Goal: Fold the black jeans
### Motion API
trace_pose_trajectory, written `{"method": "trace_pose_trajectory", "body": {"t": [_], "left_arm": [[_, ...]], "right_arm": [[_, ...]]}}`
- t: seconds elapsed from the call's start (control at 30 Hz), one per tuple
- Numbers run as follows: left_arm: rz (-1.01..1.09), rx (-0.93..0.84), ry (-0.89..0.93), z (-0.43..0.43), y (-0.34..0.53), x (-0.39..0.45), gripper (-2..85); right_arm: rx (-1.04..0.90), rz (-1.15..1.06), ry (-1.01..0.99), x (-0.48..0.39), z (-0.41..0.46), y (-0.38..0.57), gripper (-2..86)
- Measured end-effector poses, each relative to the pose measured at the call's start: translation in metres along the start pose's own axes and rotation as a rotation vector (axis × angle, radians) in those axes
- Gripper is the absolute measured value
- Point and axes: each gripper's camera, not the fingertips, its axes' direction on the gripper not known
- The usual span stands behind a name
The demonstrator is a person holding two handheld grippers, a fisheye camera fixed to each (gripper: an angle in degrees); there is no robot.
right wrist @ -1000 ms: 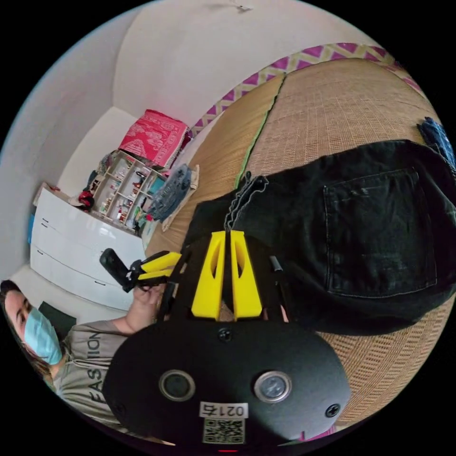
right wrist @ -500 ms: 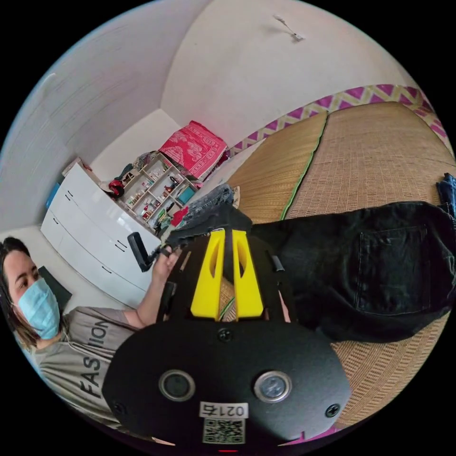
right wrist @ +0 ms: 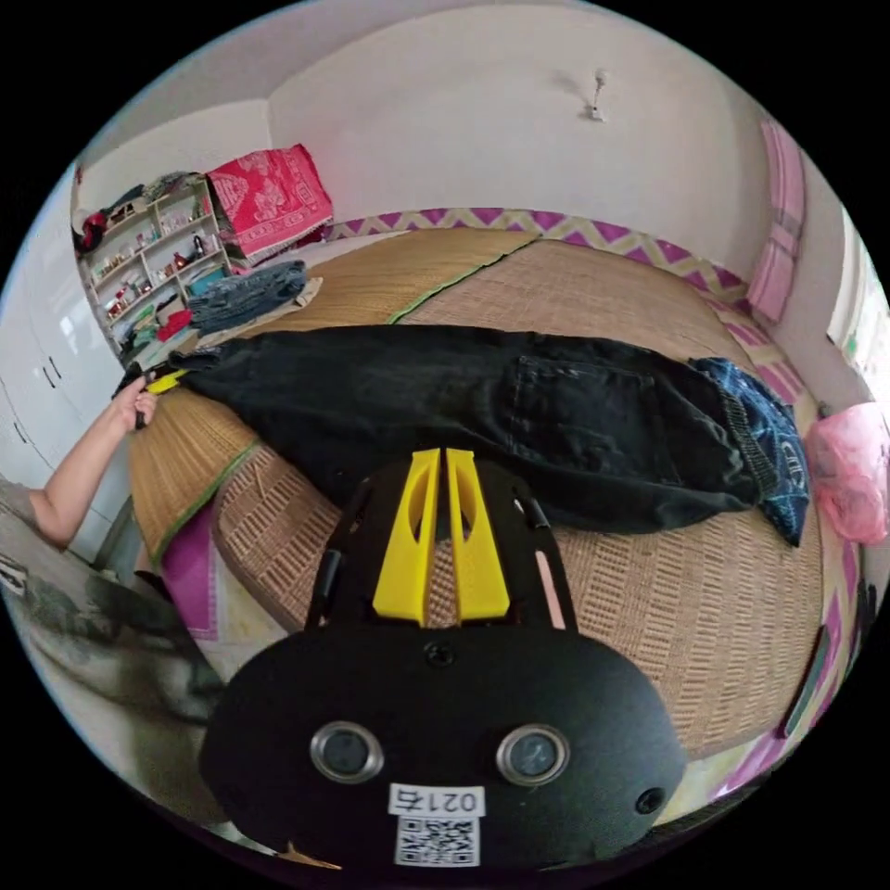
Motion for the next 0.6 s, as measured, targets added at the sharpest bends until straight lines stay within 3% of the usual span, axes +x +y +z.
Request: {"method": "trace_pose_trajectory", "body": {"t": [0.07,0.13,0.4,0.5,0.6], "left_arm": [[0.024,-0.018,-0.102,-0.002,-0.012,-0.001,-0.9],[0.031,-0.026,-0.14,-0.002,-0.02,-0.003,-0.9],[0.047,-0.037,-0.117,-0.007,-0.036,-0.021,-0.5],[0.192,0.059,-0.039,-0.024,-0.013,0.002,1.2],[0.482,0.209,-0.057,-0.041,0.027,0.062,4.9]], "right_arm": [[-0.038,-0.016,0.146,-0.003,0.003,0.006,-0.5],[-0.154,-0.007,0.093,-0.003,0.017,0.005,-0.5],[-0.281,-0.058,0.215,-0.056,0.023,-0.022,-0.6],[-0.292,-0.087,0.225,-0.065,0.02,-0.028,-0.6],[-0.263,-0.109,0.179,-0.063,0.013,-0.029,-0.6]]}}
